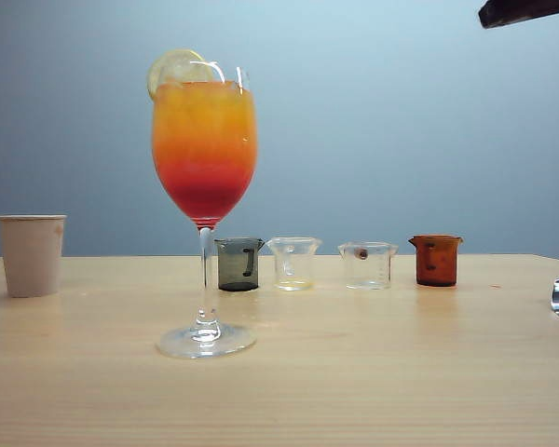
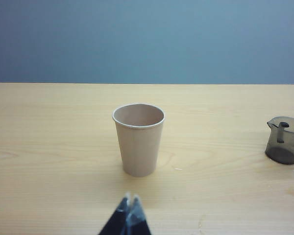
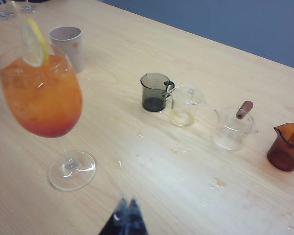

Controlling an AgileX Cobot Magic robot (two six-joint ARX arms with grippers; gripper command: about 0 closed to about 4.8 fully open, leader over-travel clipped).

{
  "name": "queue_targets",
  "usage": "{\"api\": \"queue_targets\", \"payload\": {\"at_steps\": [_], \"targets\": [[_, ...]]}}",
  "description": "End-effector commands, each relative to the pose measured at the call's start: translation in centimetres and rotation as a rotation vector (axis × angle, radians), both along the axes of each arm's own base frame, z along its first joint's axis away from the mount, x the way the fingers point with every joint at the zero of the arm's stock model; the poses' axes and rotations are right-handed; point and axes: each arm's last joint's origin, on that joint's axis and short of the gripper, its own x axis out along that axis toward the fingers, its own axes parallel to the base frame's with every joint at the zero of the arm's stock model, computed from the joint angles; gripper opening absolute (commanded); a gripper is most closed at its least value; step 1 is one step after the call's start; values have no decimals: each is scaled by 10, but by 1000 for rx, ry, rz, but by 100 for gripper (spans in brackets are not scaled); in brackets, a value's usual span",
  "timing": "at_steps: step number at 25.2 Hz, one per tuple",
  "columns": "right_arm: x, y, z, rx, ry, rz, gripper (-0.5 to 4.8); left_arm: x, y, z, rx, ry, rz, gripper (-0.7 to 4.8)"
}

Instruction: Pick up the lemon slice from the paper cup on the left and carefully insert it into the rim of the goblet.

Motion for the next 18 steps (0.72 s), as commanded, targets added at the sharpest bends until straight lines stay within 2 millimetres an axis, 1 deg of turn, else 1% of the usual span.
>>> {"api": "queue_targets", "payload": {"at_steps": [1,15,18], "targets": [[0,0,3,11,-18,1,-5,0,0,2,1,-9,-3,53],[0,0,3,11,-18,0,-5,0,0,2,0,-8,-4,52],[3,-4,1,-10,-34,-123,-5,0,0,2,0,-9,-4,52]]}}
